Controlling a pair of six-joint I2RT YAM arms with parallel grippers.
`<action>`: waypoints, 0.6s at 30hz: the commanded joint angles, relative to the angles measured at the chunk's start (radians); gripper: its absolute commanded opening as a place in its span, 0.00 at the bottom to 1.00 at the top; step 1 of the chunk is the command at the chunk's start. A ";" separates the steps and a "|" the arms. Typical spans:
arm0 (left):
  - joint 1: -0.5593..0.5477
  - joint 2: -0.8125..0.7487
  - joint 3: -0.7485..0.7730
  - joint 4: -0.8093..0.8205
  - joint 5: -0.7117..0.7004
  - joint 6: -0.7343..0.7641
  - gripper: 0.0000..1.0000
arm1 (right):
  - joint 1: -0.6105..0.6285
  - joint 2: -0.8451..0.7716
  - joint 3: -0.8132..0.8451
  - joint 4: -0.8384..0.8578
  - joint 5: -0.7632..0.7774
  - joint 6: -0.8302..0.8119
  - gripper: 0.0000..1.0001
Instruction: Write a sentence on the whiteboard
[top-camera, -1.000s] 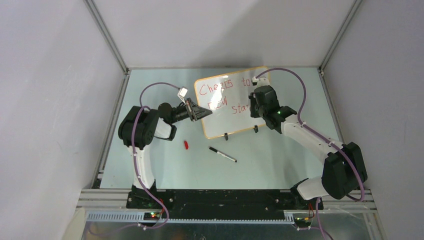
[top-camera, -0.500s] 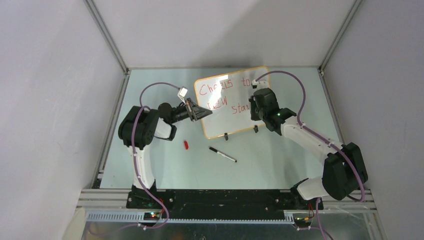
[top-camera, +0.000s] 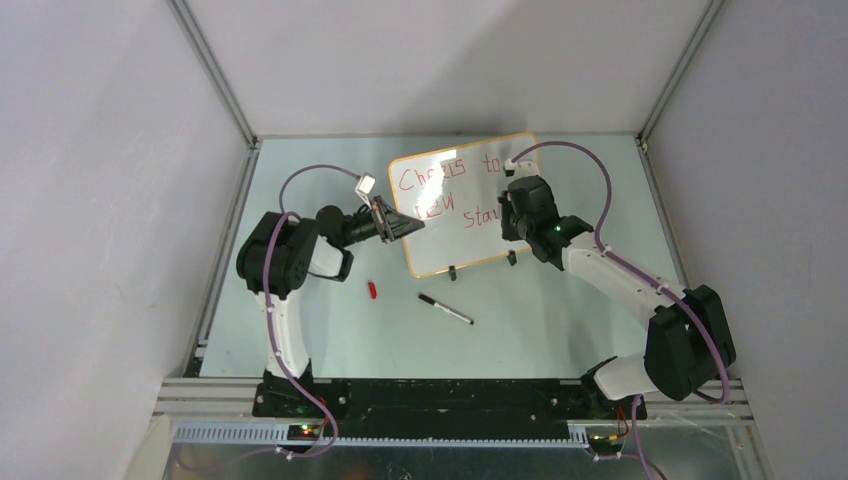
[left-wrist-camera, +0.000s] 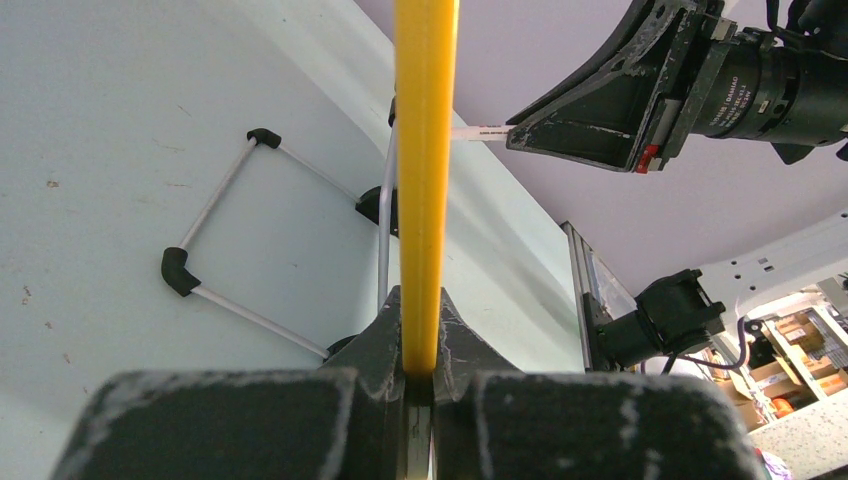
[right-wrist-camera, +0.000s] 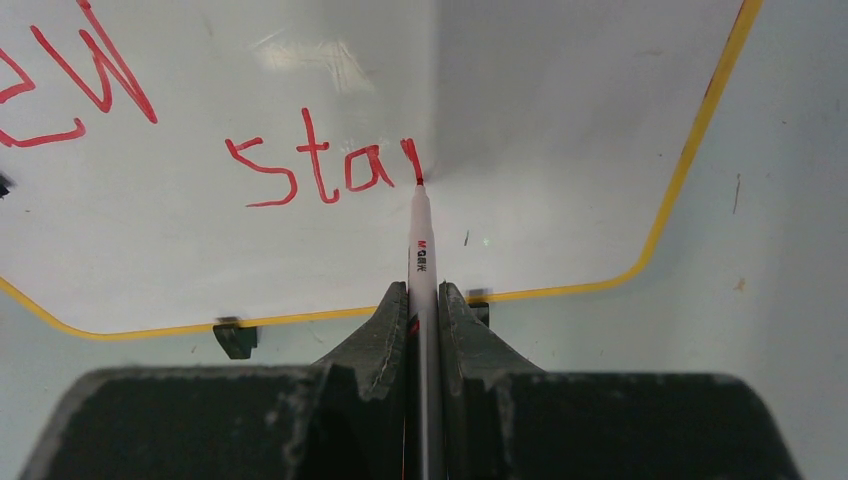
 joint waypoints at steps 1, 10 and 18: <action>-0.003 -0.025 0.027 0.053 0.011 -0.006 0.00 | -0.010 0.012 0.041 0.042 -0.002 -0.007 0.00; -0.004 -0.025 0.028 0.052 0.011 -0.006 0.00 | -0.014 0.023 0.066 0.038 -0.004 -0.014 0.00; -0.003 -0.025 0.027 0.052 0.010 -0.005 0.00 | -0.017 0.023 0.077 0.036 -0.003 -0.017 0.00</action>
